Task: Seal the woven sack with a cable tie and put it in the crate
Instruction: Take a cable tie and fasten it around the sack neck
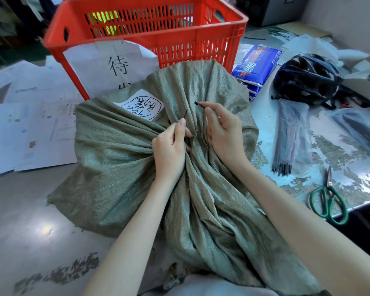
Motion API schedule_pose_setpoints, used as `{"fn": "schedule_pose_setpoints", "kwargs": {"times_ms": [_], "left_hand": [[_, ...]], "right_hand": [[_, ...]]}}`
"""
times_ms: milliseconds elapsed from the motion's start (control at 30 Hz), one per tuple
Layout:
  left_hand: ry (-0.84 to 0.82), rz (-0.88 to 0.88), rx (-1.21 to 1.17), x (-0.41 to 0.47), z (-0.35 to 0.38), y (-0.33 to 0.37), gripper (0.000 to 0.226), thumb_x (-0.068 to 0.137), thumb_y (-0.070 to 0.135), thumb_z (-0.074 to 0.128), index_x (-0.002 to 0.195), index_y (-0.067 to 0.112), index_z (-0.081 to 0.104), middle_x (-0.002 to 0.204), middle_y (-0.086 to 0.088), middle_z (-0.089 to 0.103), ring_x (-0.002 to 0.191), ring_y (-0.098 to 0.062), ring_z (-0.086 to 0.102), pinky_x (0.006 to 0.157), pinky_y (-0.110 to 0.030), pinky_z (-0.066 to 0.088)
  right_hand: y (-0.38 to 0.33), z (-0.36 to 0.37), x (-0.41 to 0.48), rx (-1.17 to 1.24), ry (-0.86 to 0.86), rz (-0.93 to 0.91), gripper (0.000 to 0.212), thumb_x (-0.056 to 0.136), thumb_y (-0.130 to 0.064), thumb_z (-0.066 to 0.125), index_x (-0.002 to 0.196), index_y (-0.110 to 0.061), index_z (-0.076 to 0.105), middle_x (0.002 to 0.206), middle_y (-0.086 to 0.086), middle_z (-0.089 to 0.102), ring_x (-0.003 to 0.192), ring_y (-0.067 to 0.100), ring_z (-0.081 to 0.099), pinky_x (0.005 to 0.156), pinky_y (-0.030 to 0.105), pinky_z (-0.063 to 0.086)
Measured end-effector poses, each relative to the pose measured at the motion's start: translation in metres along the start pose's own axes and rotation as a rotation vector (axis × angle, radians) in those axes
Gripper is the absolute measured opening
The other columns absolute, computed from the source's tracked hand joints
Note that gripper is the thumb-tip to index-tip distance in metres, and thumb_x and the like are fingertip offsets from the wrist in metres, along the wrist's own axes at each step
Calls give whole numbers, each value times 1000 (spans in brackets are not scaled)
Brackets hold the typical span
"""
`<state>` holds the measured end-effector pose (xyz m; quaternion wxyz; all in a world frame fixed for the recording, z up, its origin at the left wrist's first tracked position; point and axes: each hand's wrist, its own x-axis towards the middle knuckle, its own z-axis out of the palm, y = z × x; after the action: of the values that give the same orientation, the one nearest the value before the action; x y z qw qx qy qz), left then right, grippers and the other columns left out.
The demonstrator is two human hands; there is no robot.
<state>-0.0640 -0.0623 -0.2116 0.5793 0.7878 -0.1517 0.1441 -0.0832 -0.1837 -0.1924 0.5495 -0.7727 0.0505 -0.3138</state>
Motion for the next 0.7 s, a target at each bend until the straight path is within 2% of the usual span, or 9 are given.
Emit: {"fn": "schedule_pose_setpoints", "kwargs": {"times_ms": [133, 233, 333, 467, 700], "left_hand": [[-4, -6, 1, 0, 0, 0, 39, 101, 29, 43, 66, 19, 57, 42, 4, 48, 43, -4, 54, 57, -22, 41], [-6, -7, 8, 0, 0, 0, 40, 101, 28, 44, 65, 19, 57, 42, 5, 48, 43, -3, 55, 57, -19, 41], [-7, -2, 13, 1, -1, 0, 39, 101, 27, 45, 65, 18, 58, 42, 5, 47, 43, -3, 55, 56, -17, 40], [-14, 0, 8, 1, -1, 0, 39, 101, 28, 46, 65, 17, 59, 42, 7, 47, 42, -2, 54, 57, -22, 42], [-18, -4, 9, 1, -1, 0, 39, 101, 29, 46, 65, 18, 58, 43, 2, 50, 42, -4, 54, 55, -21, 41]], "right_hand": [[1, 0, -1, 12, -4, 15, 19, 93, -24, 47, 87, -12, 60, 46, -2, 38, 41, 18, 36, 42, 42, 36], [2, 0, 0, 5, -15, 14, 19, 92, -27, 48, 84, -12, 58, 48, 4, 40, 42, 22, 37, 42, 45, 38], [2, 0, 0, 0, -20, 19, 18, 91, -28, 48, 81, -17, 57, 48, 3, 39, 43, 21, 36, 42, 47, 37], [1, 1, 0, 8, -13, 32, 15, 90, -32, 48, 76, -32, 53, 48, -1, 40, 44, 20, 37, 45, 47, 37], [1, 1, -2, 28, -16, 32, 14, 90, -30, 48, 77, -31, 54, 48, 2, 39, 44, 21, 36, 43, 48, 36]]}}
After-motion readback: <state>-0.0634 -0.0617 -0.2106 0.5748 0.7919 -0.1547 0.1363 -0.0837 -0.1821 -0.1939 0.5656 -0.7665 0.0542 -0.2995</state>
